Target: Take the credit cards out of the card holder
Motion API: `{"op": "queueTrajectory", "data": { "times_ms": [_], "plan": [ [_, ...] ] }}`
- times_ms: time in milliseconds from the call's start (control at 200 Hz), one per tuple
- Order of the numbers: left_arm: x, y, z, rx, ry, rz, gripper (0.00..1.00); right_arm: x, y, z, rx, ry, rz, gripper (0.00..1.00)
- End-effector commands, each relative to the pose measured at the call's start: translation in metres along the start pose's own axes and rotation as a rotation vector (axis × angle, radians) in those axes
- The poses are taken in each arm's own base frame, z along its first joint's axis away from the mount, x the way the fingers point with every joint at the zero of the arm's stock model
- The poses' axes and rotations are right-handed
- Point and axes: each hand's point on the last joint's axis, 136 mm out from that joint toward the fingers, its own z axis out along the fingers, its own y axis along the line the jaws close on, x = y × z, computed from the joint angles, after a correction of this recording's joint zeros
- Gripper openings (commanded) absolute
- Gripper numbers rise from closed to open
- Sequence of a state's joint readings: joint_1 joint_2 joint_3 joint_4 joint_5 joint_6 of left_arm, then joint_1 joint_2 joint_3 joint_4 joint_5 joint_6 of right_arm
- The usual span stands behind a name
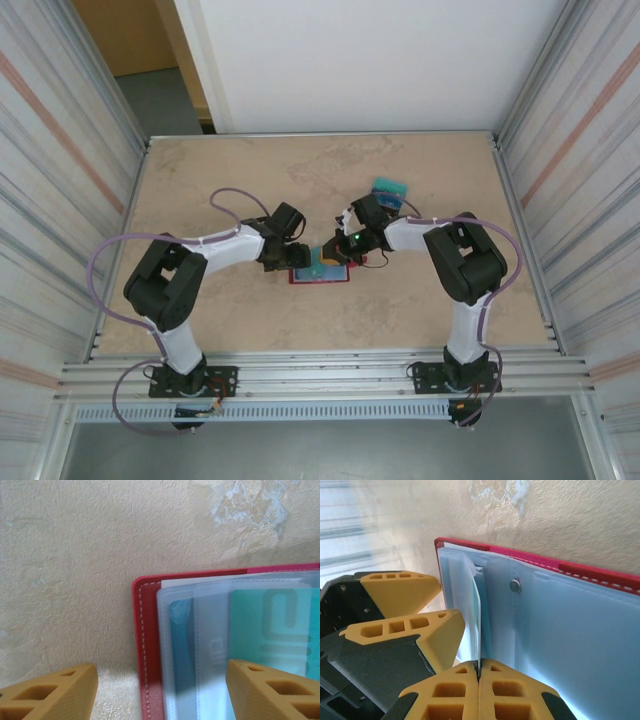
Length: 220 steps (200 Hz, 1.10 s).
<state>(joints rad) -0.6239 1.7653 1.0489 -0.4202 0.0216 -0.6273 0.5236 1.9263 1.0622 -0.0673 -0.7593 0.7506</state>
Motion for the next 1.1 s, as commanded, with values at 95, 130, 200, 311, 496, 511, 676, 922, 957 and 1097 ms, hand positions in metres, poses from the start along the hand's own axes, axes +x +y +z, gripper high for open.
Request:
{"op": "queueTrajectory", "data": {
  "times_ms": [95,130,200,311,496,511,676,922,957,1097],
  "plan": [
    [0.008,0.014,0.007,-0.037,0.027,0.024,0.69,-0.004,0.001,-0.037,0.187,-0.063,-0.110,0.00],
    [0.006,0.014,0.007,-0.040,0.022,0.029,0.67,-0.003,0.001,-0.040,0.198,-0.067,-0.116,0.00],
    [0.000,0.015,0.005,-0.041,0.011,0.031,0.65,-0.004,0.004,-0.045,0.211,-0.074,-0.127,0.00],
    [-0.005,0.016,0.006,-0.043,0.006,0.032,0.65,-0.005,0.008,-0.048,0.215,-0.080,-0.134,0.00],
    [-0.009,0.015,0.005,-0.039,0.001,0.038,0.65,-0.010,0.014,-0.064,0.262,-0.109,-0.174,0.00],
    [-0.010,0.014,0.004,-0.038,-0.004,0.039,0.65,-0.010,0.015,-0.066,0.273,-0.112,-0.182,0.00],
    [-0.018,0.016,0.002,-0.036,-0.019,0.040,0.65,-0.020,0.020,-0.094,0.381,-0.158,-0.270,0.00],
    [-0.045,0.012,-0.009,-0.011,-0.074,0.063,0.66,-0.052,0.021,-0.143,0.546,-0.243,-0.385,0.00],
    [-0.047,0.011,-0.010,-0.007,-0.077,0.067,0.65,-0.057,0.022,-0.149,0.565,-0.257,-0.404,0.00],
    [-0.052,0.008,-0.013,0.001,-0.088,0.077,0.66,-0.079,0.022,-0.174,0.698,-0.292,-0.515,0.00]
  ]
}}
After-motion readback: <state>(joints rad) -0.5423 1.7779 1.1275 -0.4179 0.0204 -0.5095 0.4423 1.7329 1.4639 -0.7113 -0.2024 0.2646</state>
